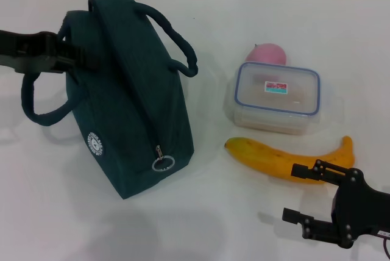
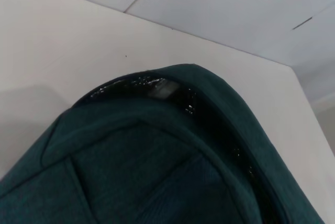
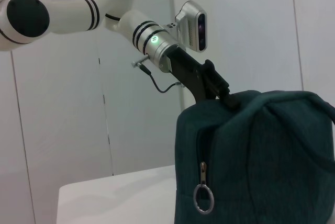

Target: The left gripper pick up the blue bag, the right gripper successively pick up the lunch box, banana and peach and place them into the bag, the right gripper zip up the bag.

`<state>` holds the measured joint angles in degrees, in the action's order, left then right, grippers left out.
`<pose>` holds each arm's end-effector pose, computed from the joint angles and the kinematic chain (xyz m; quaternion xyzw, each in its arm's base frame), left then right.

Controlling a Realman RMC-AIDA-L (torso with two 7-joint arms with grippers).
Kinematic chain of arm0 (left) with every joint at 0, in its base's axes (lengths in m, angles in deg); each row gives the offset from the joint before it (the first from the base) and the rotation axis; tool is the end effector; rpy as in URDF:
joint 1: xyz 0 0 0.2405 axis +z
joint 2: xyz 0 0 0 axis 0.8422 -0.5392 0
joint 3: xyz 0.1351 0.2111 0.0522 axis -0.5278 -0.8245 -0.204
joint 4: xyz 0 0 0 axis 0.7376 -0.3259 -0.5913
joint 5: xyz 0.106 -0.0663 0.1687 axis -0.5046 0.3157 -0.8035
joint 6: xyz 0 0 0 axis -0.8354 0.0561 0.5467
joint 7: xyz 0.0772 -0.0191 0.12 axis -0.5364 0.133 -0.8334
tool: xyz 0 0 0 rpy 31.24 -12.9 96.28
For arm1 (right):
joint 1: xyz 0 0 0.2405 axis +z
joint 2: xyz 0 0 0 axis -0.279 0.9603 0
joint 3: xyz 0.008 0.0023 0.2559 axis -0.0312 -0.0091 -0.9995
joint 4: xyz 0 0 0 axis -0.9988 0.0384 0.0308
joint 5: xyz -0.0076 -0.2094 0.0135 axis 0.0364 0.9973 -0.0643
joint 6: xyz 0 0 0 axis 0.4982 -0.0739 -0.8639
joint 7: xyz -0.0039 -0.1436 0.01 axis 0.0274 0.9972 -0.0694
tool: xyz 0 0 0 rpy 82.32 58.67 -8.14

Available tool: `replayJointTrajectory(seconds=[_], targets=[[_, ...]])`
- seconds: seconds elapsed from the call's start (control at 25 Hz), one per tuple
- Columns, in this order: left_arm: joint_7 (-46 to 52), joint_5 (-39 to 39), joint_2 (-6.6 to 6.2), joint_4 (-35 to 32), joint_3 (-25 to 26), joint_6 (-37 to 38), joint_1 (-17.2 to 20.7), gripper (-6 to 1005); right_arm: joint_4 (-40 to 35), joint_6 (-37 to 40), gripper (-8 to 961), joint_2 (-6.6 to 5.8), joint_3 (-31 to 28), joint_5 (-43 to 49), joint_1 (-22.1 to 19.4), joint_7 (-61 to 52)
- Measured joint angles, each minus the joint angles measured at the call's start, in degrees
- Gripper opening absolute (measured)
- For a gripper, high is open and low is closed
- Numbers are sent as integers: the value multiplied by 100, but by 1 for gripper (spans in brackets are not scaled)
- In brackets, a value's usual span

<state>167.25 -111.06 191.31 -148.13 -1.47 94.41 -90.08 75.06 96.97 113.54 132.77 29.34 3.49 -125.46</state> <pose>-0.2302 0.3445 0.1125 -0.7957 -0.5841 -0.1293 0.0953 0.2998 0.2232 -0.0434 -0.9256 0.0819 0.3440 0.1351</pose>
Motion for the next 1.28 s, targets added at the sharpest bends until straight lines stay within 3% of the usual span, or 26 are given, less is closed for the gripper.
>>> replayJointTrajectory(seconds=[0.52, 0.72, 0.92, 1.28], targets=[[46, 287, -54, 137, 13, 24, -26, 47, 84, 50, 681, 10, -26, -190, -2, 5], [67, 457, -112, 155, 22, 93, -25, 36, 195, 105, 679, 9, -26, -490, -18, -35], [72, 834, -227, 335, 10, 147, -28, 36, 760, 299, 677, 9, -25, -1712, -23, -410], [42, 1109, -312, 367, 21, 150, 34, 36, 1148, 418, 674, -6, -26, -3669, -232, -3453]])
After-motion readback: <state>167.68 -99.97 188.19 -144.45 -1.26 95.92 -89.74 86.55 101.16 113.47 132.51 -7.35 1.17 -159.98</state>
